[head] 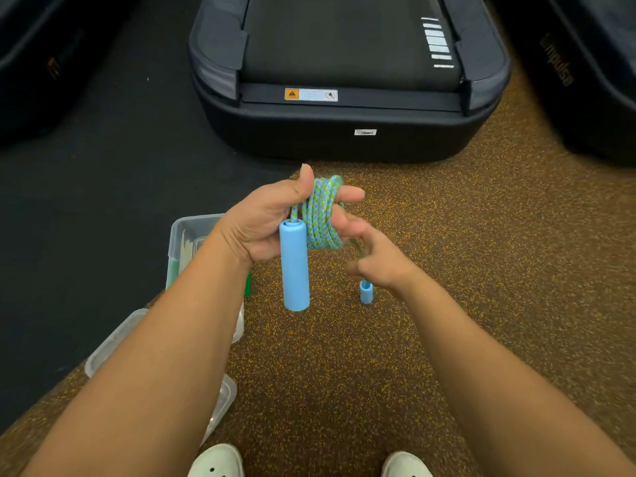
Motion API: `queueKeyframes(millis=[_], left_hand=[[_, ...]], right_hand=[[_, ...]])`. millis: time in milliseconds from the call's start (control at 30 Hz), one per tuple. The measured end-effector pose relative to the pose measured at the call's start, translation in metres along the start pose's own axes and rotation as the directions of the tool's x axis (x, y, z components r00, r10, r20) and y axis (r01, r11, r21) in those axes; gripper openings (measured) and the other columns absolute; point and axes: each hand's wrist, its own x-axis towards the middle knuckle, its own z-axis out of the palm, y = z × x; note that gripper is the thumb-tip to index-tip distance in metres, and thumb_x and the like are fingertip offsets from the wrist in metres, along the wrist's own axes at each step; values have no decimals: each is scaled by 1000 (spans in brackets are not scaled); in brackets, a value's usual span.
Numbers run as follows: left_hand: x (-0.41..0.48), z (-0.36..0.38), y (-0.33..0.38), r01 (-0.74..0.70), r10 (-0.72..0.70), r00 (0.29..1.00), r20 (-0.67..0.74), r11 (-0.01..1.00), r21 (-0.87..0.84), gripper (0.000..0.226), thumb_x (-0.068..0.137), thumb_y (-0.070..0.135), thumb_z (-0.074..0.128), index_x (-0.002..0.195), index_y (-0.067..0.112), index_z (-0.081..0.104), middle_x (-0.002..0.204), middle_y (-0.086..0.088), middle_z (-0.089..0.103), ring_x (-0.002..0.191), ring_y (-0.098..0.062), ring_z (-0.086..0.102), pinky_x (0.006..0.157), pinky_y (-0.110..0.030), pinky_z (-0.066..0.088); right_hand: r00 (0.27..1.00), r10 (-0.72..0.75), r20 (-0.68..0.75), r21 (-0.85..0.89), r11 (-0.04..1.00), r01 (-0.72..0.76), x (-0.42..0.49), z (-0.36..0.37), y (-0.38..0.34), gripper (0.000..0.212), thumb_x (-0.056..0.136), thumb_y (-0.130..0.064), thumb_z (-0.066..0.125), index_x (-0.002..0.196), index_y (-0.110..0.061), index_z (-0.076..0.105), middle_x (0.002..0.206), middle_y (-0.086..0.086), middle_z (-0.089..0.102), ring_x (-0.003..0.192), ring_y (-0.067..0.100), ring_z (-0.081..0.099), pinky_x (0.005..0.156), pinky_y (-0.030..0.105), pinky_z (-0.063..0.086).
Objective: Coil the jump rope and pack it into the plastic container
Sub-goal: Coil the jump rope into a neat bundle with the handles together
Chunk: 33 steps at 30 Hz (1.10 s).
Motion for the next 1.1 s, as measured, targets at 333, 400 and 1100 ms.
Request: queueKeyframes(millis=[333,400,1100], left_hand=[[0,-2,-2,32,-32,998,-46,999,5,55,87,44,43,102,-4,66,88,-13,73,87,-25,69,88,-38,52],[0,0,-3,47,-46,998,-45,999,22,55,88,42,40,100,-4,68,90,-14,73,87,-24,70,86,-36,55],[13,2,-14,-20,11,990,-143,998,-68,57,88,41,38,119,-3,56,113,-19,67,106,-32,65,90,-39,52]], right_hand=[[936,-286,-204,304,891,338,-2,15,-41,22,92,12,39,104,2,55,83,9,50,68,7,48,61,18,44],[946,-231,-226,410,858,308,1,18,-40,20,93,11,36,104,7,53,76,11,40,56,5,44,53,13,41],[979,-91,-184,-118,991,70,8,15,-13,24,91,-9,55,68,-13,60,62,3,57,57,15,48,57,36,43]])
